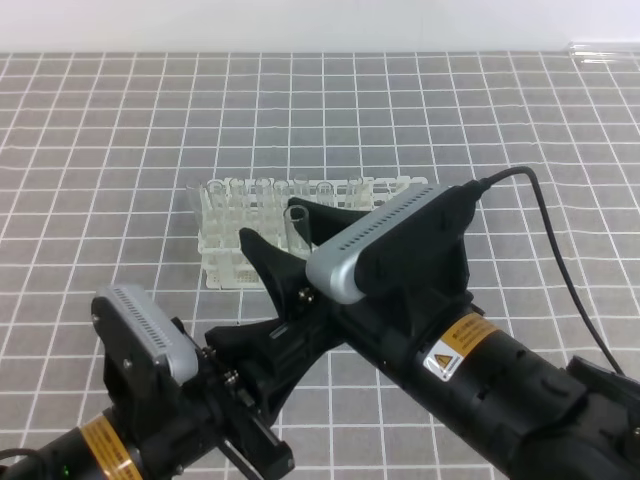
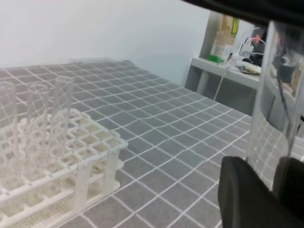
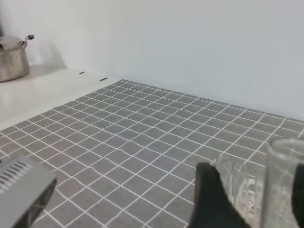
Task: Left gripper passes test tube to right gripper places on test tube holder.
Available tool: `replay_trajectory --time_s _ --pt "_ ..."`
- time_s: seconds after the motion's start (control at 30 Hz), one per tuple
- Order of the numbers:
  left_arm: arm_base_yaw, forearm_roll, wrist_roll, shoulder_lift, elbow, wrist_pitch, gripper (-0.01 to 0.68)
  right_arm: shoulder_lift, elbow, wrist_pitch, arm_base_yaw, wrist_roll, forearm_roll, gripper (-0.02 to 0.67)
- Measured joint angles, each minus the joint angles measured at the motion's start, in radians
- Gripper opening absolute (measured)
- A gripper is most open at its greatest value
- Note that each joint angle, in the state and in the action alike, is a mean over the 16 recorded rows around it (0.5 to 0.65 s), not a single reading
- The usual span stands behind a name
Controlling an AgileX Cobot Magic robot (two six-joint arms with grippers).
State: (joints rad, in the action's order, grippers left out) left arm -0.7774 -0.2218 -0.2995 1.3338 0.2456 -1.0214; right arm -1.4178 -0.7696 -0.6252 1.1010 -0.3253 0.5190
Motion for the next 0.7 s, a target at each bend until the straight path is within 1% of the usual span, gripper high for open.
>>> replay_trajectory --time_s 0.07,0.17,0.37,0.43,0.7 --pt "0.0 0.0 0.003 0.0 0.0 0.004 0.041 0.0 0.0 0.0 0.0 0.0 0.0 0.331" --pt "0.0 0.0 0.014 0.0 0.0 0.01 0.029 0.0 0.0 0.002 0.0 0.0 0.0 0.323" --pt "0.0 0.005 0.039 0.001 0.001 0.024 0.029 0.0 0.0 0.011 0.0 0.0 0.0 0.307" --pt "0.0 0.01 0.046 0.001 0.001 0.027 0.041 0.0 0.0 0.014 0.0 0.0 0.0 0.302" --pt "0.0 0.033 0.069 0.001 0.001 0.035 0.041 0.0 0.0 0.026 0.0 0.0 0.0 0.293"
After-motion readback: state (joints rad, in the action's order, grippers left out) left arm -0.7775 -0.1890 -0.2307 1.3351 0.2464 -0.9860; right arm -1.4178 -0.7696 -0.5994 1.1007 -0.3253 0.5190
